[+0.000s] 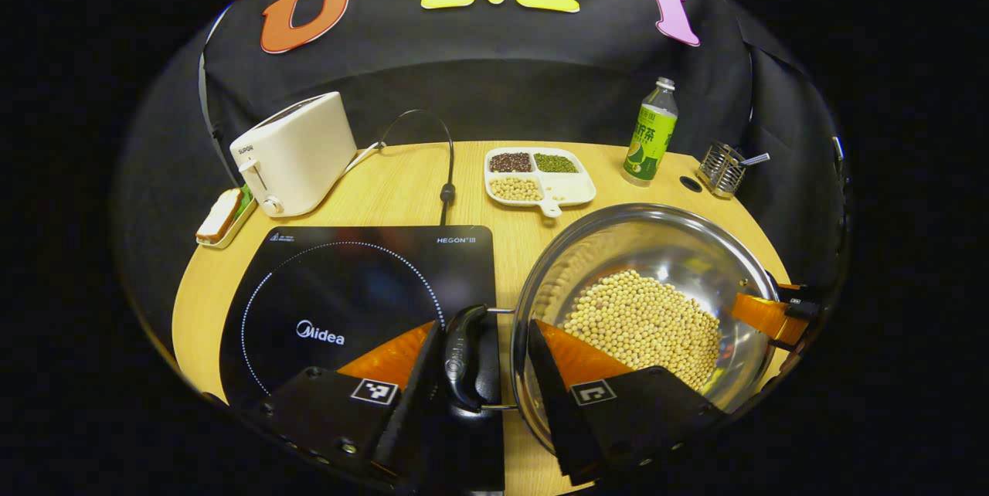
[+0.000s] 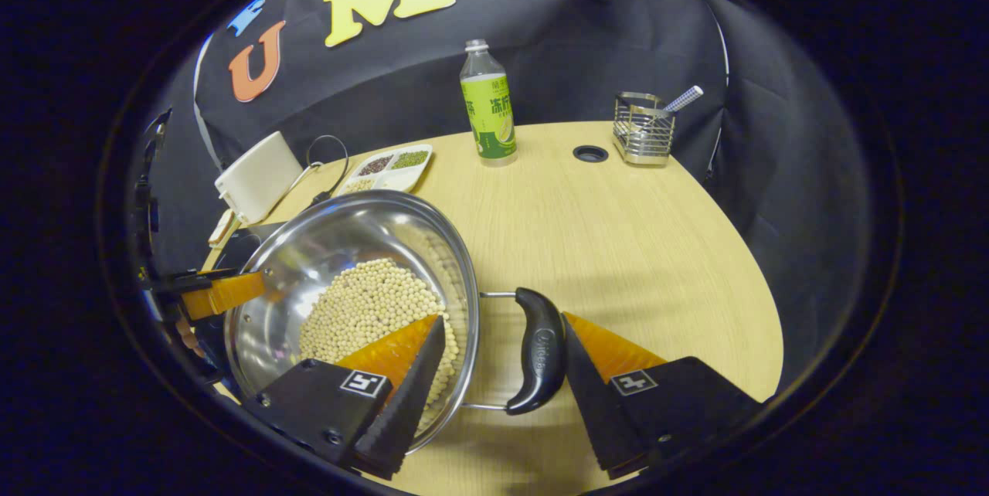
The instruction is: First push the handle of the pot to place it horizontally, then grasp the pot with both hands and set it on the induction cooktop.
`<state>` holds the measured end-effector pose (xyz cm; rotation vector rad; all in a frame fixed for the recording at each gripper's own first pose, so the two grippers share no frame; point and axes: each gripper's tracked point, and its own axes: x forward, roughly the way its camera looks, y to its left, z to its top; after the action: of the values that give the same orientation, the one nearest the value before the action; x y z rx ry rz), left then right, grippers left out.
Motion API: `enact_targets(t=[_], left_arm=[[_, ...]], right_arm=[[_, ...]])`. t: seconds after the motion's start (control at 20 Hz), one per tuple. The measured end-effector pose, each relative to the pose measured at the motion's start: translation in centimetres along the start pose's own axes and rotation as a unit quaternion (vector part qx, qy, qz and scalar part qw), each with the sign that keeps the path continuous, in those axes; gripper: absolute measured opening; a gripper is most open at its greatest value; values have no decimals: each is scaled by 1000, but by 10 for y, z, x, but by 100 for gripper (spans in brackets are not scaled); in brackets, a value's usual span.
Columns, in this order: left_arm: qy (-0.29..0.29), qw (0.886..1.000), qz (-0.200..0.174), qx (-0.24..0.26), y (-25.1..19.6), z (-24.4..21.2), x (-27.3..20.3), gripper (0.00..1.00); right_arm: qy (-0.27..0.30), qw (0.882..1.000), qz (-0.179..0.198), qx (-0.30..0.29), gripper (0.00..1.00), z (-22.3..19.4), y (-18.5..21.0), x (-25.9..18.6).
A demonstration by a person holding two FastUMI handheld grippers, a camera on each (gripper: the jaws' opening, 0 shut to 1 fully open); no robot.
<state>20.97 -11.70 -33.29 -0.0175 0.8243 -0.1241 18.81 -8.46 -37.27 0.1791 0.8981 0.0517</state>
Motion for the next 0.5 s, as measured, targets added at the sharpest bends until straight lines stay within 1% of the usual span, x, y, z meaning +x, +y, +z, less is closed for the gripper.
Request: enact_targets(t=[0.05, 0.1, 0.2, 0.25, 0.3, 0.35, 0.45, 0.5], left_arm=[[1, 1000, -2, 0, 0, -1, 0, 66], [-2, 1000, -4, -1, 1, -1, 0, 64], [-4, 1000, -4, -1, 0, 0, -1, 63], [-7, 1000, -5, 0, 1, 0, 0, 63], [-10, 1000, -5, 1, 0, 0, 1, 71], [-13, 1000, -6, 2, 1, 0, 0, 61], [-20, 1000, -7, 8, 0, 0, -1, 60], [-22, 1000, -6, 10, 1, 0, -2, 58]], right_arm=[[-1, 1000, -4, -1, 79, 0, -2, 0], [1, 1000, -11, -2, 75, 1, -4, 1], [-1, 1000, -18, -1, 70, 1, -7, 1], [0, 1000, -19, -2, 70, 0, -7, 1], [1, 1000, -21, -1, 70, 0, -7, 1], [2, 1000, -23, -1, 70, 0, -8, 1], [2, 1000, -28, 0, 69, 0, -7, 1], [-2, 1000, -26, -1, 68, 2, -7, 1]])
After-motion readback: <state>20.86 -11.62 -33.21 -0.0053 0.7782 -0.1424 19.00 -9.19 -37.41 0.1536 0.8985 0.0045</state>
